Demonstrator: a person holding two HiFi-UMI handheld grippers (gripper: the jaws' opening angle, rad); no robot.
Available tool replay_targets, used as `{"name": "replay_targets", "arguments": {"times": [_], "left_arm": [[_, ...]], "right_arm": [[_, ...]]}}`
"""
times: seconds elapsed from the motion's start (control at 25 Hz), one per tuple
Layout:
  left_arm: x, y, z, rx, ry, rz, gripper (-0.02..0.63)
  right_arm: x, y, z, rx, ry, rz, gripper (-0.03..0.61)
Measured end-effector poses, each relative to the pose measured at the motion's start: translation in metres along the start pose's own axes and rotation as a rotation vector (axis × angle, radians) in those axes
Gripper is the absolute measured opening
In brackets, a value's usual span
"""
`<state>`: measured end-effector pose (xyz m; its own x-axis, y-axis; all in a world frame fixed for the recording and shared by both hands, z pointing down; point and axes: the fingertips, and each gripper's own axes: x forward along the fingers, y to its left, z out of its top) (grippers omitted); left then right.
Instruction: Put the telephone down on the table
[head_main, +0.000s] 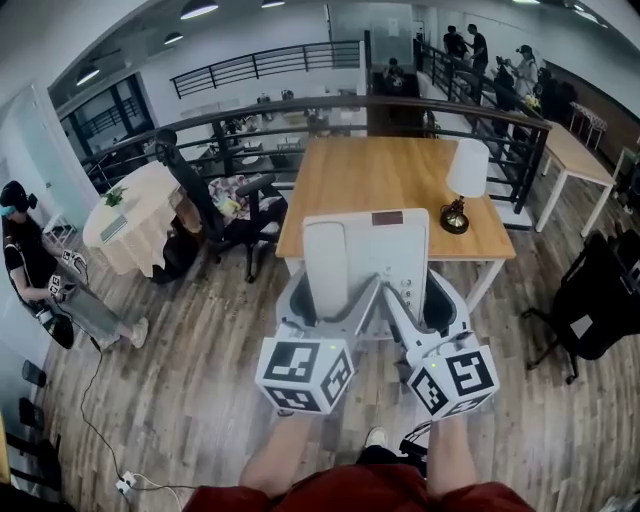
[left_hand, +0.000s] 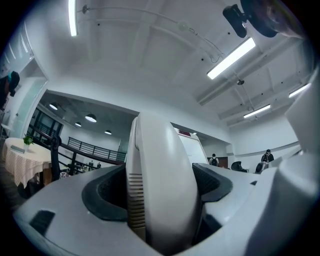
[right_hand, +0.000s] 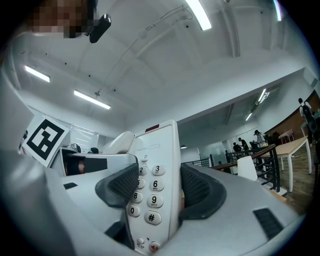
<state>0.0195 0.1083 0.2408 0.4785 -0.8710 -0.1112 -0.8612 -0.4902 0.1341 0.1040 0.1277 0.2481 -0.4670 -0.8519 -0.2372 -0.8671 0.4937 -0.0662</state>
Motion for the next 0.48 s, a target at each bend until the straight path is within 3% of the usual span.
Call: {"name": "replay_targets", "arguments": {"times": [0.48], "left_arm": [[0.1, 0.004, -0.013, 0.006, 0.016, 0.026, 0.413]], "right_arm": [[0.055, -0.086, -0.011, 0.022, 0.005, 0.016, 0.268]]}}
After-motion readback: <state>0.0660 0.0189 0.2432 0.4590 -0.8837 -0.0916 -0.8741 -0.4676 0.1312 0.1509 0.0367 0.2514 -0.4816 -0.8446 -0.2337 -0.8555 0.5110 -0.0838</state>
